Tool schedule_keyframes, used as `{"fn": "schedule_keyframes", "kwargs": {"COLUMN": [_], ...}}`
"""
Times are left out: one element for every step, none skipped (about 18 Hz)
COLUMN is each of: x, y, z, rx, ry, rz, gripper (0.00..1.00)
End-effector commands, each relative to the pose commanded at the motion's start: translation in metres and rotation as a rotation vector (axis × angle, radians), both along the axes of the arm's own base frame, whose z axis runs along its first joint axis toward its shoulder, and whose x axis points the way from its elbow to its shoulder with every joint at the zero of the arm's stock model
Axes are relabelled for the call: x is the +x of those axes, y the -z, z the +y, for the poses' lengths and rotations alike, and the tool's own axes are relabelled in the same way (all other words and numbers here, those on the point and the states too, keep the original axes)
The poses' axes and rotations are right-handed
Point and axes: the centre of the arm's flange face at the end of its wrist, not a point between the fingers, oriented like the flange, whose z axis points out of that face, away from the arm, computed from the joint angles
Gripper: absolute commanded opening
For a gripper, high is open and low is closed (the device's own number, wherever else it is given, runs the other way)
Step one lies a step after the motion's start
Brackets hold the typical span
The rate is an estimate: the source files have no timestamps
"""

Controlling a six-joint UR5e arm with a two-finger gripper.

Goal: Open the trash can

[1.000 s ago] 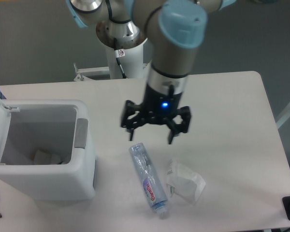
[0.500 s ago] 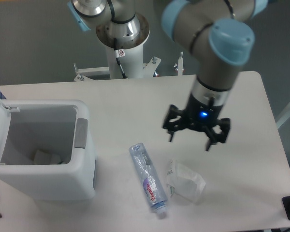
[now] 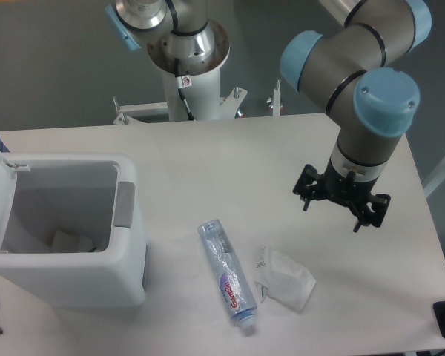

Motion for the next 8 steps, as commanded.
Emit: {"fn": "schedule_keyframes", "kwargs": {"x": [0.0001, 0.0011, 0.0023, 0.0031, 0.0035, 0.0038, 0.004, 0.0048], "y": [0.0006, 0.0019, 0.0021, 0.0038, 0.0047, 0.0037, 0.0044, 0.0055], "z": [0.0, 0.0006, 0.0011, 0.0006, 0.0004, 0.0002, 0.0001, -0.0004], "rx": [0.0, -0.001, 0.0, -0.001, -0.002, -0.002, -0.002, -0.003], "ry": [0.0, 0.002, 0.002, 0.002, 0.002, 0.002, 0.002, 0.002], "rz": [0.0, -0.001, 0.0, -0.001, -0.004, -0.003, -0.004, -0.005], "gripper": [1.0, 1.0, 1.0, 1.0, 1.0, 1.0, 1.0, 1.0]}}
